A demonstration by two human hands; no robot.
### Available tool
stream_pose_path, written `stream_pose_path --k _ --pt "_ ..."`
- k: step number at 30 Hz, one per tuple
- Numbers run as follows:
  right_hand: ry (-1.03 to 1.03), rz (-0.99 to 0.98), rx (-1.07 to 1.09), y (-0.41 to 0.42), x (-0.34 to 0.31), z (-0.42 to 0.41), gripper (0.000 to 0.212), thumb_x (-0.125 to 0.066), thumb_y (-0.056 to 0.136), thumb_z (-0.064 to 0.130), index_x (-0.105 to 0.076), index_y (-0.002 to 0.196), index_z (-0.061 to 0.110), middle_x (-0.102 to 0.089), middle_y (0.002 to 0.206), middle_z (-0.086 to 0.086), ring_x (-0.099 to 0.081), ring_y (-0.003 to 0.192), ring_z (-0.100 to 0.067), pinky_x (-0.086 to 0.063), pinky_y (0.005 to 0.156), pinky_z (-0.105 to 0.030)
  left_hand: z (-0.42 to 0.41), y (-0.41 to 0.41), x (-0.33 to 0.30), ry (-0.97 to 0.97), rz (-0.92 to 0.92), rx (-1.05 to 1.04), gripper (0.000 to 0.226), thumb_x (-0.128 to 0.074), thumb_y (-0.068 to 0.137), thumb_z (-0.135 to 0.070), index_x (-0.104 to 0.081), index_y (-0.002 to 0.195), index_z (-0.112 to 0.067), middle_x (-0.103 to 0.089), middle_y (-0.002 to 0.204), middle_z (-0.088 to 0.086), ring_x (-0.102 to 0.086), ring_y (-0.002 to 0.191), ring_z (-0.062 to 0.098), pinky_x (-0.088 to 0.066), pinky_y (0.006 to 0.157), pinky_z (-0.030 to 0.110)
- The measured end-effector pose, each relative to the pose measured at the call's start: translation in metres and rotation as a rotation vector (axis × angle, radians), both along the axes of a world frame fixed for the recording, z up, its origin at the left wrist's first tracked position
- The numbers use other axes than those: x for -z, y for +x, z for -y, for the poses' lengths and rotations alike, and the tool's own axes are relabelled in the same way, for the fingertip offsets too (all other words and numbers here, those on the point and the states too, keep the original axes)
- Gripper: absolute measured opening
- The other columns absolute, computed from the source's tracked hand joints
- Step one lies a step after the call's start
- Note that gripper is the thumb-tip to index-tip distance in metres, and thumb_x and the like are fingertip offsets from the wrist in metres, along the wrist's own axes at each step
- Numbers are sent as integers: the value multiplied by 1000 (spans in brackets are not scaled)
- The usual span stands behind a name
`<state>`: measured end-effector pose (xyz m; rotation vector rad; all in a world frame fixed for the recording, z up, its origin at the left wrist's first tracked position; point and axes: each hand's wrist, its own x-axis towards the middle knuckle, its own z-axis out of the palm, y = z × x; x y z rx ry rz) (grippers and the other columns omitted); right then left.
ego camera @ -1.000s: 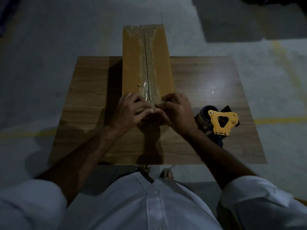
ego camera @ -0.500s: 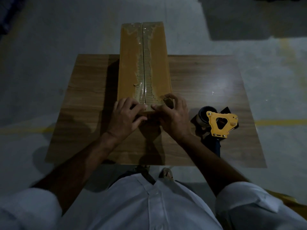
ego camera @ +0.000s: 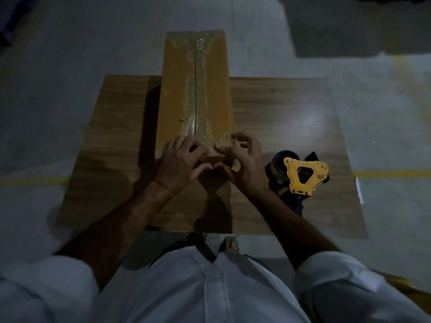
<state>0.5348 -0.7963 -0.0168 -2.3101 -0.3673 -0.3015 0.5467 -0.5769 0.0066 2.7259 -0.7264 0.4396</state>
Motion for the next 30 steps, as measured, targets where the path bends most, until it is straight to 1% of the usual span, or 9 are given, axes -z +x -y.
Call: stream_pose_path --k 4,6,8,13,16,18,22,26,30 --pt "40 -56 -53 0 -10 11 48 -87 81 39 -70 125 32 -32 153 -6 -34 140 -20 -47 108 -41 3 0 -12 -55 -119 -35 63 -90 64 -48 -61 115 -25 -49 115 -2 -47 108 19 -44 92 40" --pt "65 -76 -83 4 -18 23 44 -81 84 54 -71 122 36 -35 148 -1 -38 137 -17 -51 105 -44 1 4 -19 -114 -183 33 56 -81 72 -60 -65 113 -26 -50 117 -5 -47 110 16 -43 95 39" --pt "57 -82 -83 11 -23 32 42 -76 86 59 -74 120 35 -41 144 -3 -43 133 -20 -54 99 -48 4 8 -22 -160 -183 86 48 -72 83 -64 -70 111 -25 -54 116 -6 -49 108 16 -43 94 38" --pt "46 -29 -52 9 -9 30 37 -80 88 42 -72 121 28 -46 141 -6 -49 128 -21 -56 95 -45 17 7 -12 -156 -78 -7 35 -78 85 -51 -73 104 -22 -58 107 0 -53 101 23 -45 84 39" --pt "64 -29 -8 1 0 24 43 -82 86 35 -69 127 27 -46 141 -10 -50 126 -22 -57 94 -44 22 2 -6 -47 -76 -82 45 -88 73 -46 -68 107 -24 -55 111 1 -49 104 25 -39 88 38" --pt "68 -34 -10 -2 -2 25 47 -83 85 31 -67 130 28 -45 141 -8 -49 128 -21 -57 95 -45 23 2 -9 -59 -112 -81 50 -90 70 -46 -65 109 -27 -51 113 -2 -47 106 22 -37 90 36" --pt "137 -79 -94 0 -17 37 41 -80 89 44 -71 127 32 -45 136 -1 -47 128 -15 -55 97 -44 19 5 -20 -196 -212 11 42 -69 87 -62 -71 118 -34 -53 118 -10 -49 112 16 -43 95 43" --pt "10 -36 -125 18 -24 35 39 -71 96 48 -72 130 28 -49 139 -5 -49 125 -17 -55 94 -45 22 9 -20 -217 -148 28 30 -64 97 -51 -76 118 -33 -59 114 -4 -53 106 18 -45 92 49" --pt "-85 93 -104 14 -4 34 43 -69 98 44 -66 138 27 -52 139 -13 -52 122 -21 -56 89 -43 19 -3 -5 -91 -69 -17 41 -71 95 -42 -68 135 -32 -60 128 2 -53 119 25 -43 96 48"
